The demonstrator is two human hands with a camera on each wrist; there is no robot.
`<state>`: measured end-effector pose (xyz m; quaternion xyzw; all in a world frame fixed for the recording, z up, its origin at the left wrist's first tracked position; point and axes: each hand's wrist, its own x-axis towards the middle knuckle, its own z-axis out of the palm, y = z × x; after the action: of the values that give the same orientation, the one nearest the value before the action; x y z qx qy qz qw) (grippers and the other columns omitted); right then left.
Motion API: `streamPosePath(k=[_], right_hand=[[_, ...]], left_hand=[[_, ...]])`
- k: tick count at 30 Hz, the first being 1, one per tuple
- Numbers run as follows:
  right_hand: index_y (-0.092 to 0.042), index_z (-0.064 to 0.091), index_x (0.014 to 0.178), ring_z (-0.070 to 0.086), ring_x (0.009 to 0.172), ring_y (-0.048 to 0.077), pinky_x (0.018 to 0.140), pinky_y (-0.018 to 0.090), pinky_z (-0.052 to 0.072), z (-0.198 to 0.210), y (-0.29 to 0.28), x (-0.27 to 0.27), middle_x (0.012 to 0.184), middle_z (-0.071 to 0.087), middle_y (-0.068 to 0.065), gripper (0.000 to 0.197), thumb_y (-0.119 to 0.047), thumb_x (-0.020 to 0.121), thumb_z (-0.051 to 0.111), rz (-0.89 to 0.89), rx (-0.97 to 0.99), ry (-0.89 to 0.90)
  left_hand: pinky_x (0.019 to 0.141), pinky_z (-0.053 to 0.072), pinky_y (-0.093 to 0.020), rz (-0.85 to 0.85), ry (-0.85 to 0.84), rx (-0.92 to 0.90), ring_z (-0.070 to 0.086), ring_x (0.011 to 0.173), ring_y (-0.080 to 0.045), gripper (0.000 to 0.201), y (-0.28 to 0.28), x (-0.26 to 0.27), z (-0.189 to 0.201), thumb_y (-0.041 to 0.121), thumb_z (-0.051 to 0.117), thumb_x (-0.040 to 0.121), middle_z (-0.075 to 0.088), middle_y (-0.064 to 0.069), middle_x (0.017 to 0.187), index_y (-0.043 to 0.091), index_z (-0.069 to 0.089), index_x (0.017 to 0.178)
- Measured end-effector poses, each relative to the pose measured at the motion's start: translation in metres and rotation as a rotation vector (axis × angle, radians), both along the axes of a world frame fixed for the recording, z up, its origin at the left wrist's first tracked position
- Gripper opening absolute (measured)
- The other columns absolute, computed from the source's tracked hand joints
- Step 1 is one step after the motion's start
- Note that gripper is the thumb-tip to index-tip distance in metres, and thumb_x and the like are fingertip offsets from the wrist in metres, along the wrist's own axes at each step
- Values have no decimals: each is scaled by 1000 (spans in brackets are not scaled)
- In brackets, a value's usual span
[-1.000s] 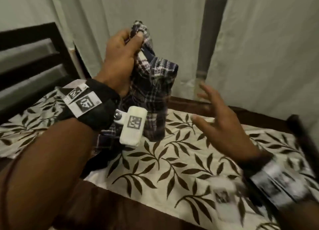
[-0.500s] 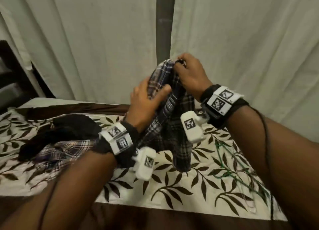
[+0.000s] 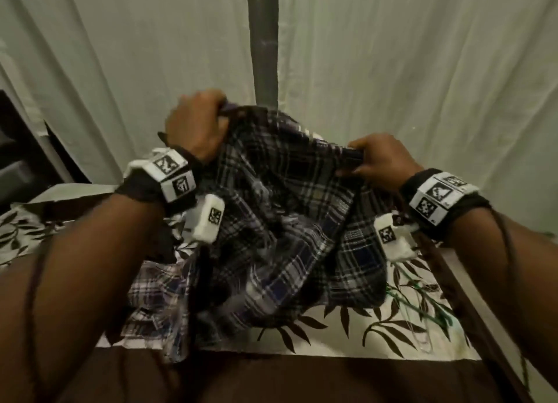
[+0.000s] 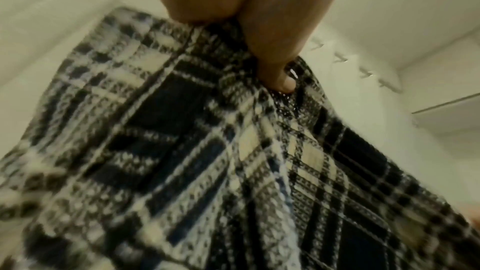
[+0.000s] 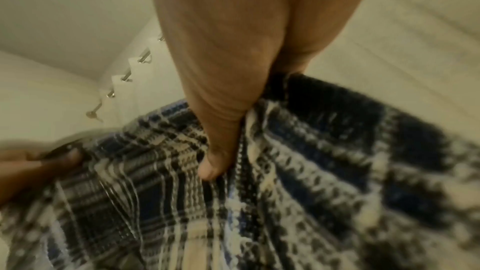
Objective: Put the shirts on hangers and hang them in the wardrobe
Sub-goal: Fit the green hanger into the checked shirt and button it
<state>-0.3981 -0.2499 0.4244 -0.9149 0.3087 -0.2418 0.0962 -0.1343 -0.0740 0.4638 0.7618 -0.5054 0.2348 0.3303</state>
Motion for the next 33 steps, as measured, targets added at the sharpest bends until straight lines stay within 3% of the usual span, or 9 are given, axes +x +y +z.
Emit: streamPosePath(k=[4,7,9,12,16,20,26,30,33], right_hand=[[-16,58,78,54,76,24,63,33,32,42,-17,-17,75,56,11,8,-13,85,59,-164,-90,-393],[-9,63,82,52,75,9,60,22,34,77,-24,-32,76,58,7,13,-1,85,54,-237,-9,-625],[-16,61,72,49,61,3,56,19,39,81,-27,-41,67,55,3,20,0,84,62,-164,110,-587],[-4,69,77,49,70,17,59,29,35,73,-28,-57,68,56,13,13,-11,82,77,-160,129,-257],[-8,69,80,56,75,26,65,29,32,61,-33,-70,72,59,15,17,-22,83,79,-228,53,-266],[-9,72,89,66,88,35,67,34,41,52,-35,-76,79,66,17,19,-23,80,81,-334,22,-292],[-24,53,136,57,118,3,97,16,47,44,57,-9,129,61,-7,67,-30,78,84,294,244,-299],[-8,71,105,67,82,2,71,21,53,27,89,12,94,74,1,22,-13,85,77,351,297,-324],[-1,70,94,68,74,5,69,22,53,25,89,0,82,72,1,10,-9,89,72,378,433,-476]], left_hand=[[72,48,-43,-127,-217,-51,64,95,-40,34,1,-13,81,45,62,87,70,-16,101,17,71,105],[69,46,-40,-73,-295,354,65,88,-36,37,5,-9,86,43,79,79,70,-15,95,17,72,104],[67,45,-38,-93,-90,435,62,79,-30,27,7,6,63,33,81,79,69,-16,88,13,71,94],[72,57,-49,-250,362,173,61,72,-21,30,18,31,37,31,84,68,69,-12,78,8,71,83],[59,45,-29,-273,518,-152,55,62,-13,31,23,33,52,30,91,62,60,0,64,8,70,71],[77,60,-34,-511,716,-250,74,82,-14,23,28,7,71,12,87,71,78,3,86,15,77,91],[80,59,-51,-702,671,29,68,78,-20,21,7,-81,36,15,82,79,75,-19,91,-1,77,91],[80,56,-55,-694,697,28,68,81,-21,30,8,-101,-5,25,80,83,74,-22,95,0,75,98],[89,59,-37,-730,864,182,71,99,-16,39,30,-91,-62,18,83,79,75,-9,107,4,70,114]])
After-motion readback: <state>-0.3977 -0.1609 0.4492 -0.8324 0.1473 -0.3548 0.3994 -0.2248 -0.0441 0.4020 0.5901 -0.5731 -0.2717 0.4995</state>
